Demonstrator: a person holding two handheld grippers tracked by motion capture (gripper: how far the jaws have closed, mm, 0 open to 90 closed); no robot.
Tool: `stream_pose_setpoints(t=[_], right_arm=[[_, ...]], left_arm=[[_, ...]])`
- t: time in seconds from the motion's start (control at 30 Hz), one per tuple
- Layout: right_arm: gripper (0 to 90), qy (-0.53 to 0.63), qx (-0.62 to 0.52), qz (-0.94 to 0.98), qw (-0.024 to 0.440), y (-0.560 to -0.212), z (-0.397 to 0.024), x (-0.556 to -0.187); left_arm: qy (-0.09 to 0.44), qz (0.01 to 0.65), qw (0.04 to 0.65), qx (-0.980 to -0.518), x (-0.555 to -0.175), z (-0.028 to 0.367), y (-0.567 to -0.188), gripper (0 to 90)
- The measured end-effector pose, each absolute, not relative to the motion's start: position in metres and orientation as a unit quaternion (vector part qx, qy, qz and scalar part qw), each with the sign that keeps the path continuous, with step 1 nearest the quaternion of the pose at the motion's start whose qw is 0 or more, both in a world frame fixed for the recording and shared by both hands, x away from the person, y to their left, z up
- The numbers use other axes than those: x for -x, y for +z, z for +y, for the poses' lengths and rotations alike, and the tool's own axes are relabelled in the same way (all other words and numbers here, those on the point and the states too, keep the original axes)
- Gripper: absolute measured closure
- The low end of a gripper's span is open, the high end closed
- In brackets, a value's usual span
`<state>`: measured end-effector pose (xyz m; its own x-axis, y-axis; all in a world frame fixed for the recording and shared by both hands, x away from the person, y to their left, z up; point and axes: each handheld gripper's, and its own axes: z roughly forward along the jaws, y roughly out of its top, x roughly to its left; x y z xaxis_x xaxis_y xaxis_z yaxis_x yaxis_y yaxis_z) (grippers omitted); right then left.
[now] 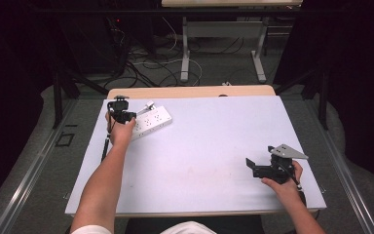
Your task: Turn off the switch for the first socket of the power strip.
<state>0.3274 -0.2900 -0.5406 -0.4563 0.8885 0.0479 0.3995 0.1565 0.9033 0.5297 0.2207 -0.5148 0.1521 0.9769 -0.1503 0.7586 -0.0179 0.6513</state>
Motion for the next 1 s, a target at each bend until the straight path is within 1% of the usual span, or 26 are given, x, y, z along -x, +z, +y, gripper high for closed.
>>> stream_pose_setpoints(t=[0.4,0.57,1.0], right_arm=[[0.0,0.472,-0.449,0.711,0.265,-0.542,-0.290,-0.329],[0.0,0.472,-0.452,0.710,0.263,-0.541,-0.290,-0.328],[0.0,0.472,-0.451,0.711,0.261,-0.541,-0.290,-0.328]], left_arm=[[0.170,0.621,0.326,-0.693,-0.526,0.216,-0.509,90.0],[0.165,0.614,0.324,-0.700,-0.523,0.214,-0.505,90.0],[0.163,0.595,0.339,-0.711,-0.511,0.210,-0.494,82.9]])
